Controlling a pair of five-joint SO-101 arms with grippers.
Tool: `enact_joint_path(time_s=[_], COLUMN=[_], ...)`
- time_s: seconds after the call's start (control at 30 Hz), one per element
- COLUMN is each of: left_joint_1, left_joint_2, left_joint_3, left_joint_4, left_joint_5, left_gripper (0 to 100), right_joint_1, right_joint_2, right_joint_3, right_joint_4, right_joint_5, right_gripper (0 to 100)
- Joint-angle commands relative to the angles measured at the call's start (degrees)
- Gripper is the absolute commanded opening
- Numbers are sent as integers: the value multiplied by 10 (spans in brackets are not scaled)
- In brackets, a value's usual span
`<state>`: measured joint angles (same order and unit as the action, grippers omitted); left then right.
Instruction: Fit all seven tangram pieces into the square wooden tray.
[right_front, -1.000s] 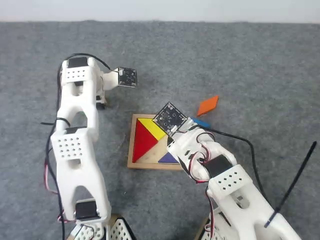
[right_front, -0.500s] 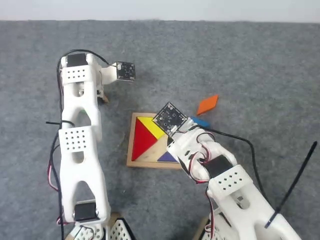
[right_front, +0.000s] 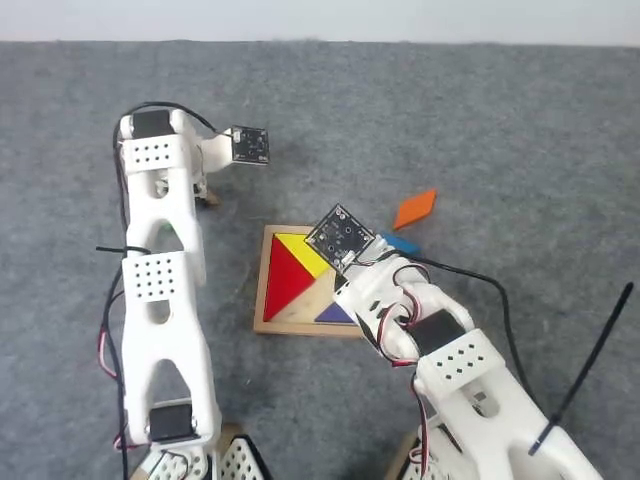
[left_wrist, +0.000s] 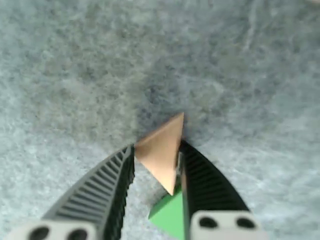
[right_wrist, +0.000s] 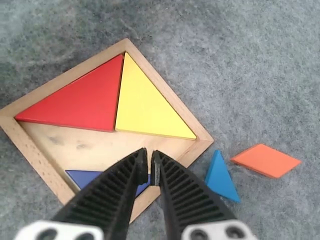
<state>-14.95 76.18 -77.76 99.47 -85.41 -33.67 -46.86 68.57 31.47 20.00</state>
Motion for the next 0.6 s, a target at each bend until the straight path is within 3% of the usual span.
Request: enact_joint_path(time_s=[0.0,0.33,0.57], left_joint_1=[-24,-23,-7], left_joint_2=[38,-2,-69], left_joint_3=[11,31,75], left_joint_4=[12,13,12], left_joint_5=[12,76,213], left_gripper=[74,72,13], right_joint_1=[-4,-4,-4], right_joint_2=[-22,-22,-22], right_joint_3=[-4,-4,-4], right_joint_4=[2,2,2], right_joint_5=[-1,-1,-1], right_gripper=[27,27,27])
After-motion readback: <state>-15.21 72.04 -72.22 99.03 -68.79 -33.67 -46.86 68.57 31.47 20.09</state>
